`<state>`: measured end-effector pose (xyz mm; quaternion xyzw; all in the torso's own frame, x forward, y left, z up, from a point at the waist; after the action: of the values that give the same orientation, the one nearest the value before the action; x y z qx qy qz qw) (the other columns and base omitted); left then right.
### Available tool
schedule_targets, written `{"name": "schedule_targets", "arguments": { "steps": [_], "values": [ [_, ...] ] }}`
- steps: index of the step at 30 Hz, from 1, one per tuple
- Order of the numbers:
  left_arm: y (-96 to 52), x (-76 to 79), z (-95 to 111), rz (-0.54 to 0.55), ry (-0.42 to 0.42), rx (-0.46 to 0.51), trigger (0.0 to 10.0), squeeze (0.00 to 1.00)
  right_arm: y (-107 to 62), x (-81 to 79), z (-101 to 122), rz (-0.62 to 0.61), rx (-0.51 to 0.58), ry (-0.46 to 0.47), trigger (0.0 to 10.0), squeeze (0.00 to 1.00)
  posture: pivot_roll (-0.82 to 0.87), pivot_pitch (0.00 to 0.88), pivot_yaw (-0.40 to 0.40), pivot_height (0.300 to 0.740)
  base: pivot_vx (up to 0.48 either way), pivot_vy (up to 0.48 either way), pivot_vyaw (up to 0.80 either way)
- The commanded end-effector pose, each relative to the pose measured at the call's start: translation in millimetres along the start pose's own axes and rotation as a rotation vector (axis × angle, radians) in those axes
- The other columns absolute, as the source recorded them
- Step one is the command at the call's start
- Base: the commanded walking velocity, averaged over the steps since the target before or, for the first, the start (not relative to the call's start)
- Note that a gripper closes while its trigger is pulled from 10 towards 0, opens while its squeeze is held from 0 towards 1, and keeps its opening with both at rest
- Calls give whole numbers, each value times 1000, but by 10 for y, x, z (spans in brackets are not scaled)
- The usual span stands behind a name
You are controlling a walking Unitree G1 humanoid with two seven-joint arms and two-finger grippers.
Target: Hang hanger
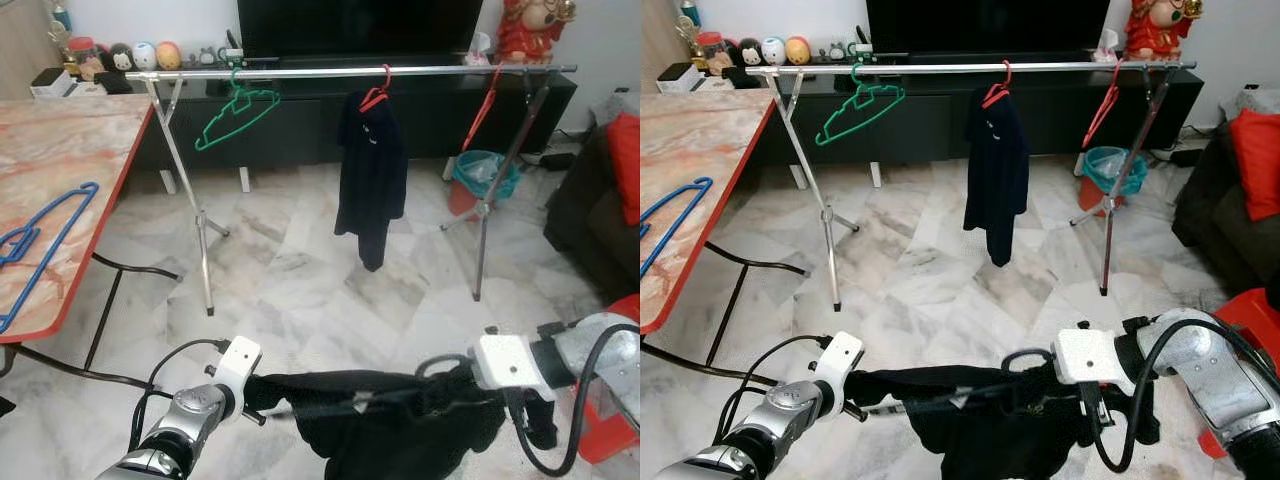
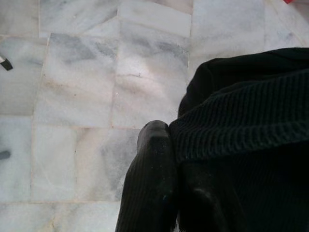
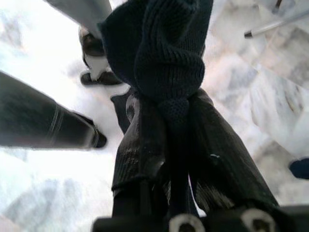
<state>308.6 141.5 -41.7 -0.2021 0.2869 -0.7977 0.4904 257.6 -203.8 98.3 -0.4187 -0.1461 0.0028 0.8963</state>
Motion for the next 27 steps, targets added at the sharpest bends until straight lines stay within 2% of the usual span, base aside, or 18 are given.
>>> {"name": "schedule_targets", "arguments": {
  "steps": [1,5,7,16,22,27],
  "values": [
    [-148,-311,-290,114,-5,-114,10000,0,-195,62,-138,-35,-110,-6,10000,0,-77,0,2,740,0,0,0],
    [-147,-309,-285,111,-1,-115,10000,0,-169,64,-165,-38,-137,-18,10000,0,-77,2,2,740,0,0,0],
    [-143,-286,-291,93,9,-118,10000,0,-139,150,-180,-100,-162,-34,10000,0,-77,4,1,740,0,0,0],
    [-133,-240,-305,67,26,-124,10000,0,-127,315,-248,-198,-228,-72,10000,0,-76,12,-2,740,0,0,0],
    [-129,-237,-280,58,35,-120,10000,0,-101,267,-287,-163,-260,-86,10000,0,-75,14,-2,740,0,0,0],
    [-106,-227,-130,28,54,-89,10000,0,-37,213,-382,-131,-323,-108,10000,0,-71,14,-1,740,0,0,0]
  ]
}}
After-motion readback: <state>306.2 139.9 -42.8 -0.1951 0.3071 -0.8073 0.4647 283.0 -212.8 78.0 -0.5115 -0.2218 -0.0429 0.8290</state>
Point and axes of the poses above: a point about 5 cm out from each wrist's last joint towards the gripper, its own y axis pointing out of the wrist towards the gripper, its own z axis along the axis of the wrist's last joint, x = y × z, the point moved 4 cm from there along y, pointing out of the wrist towards the gripper, and after that the axes turned 4 degrees about -y, right-handed, at the moved point
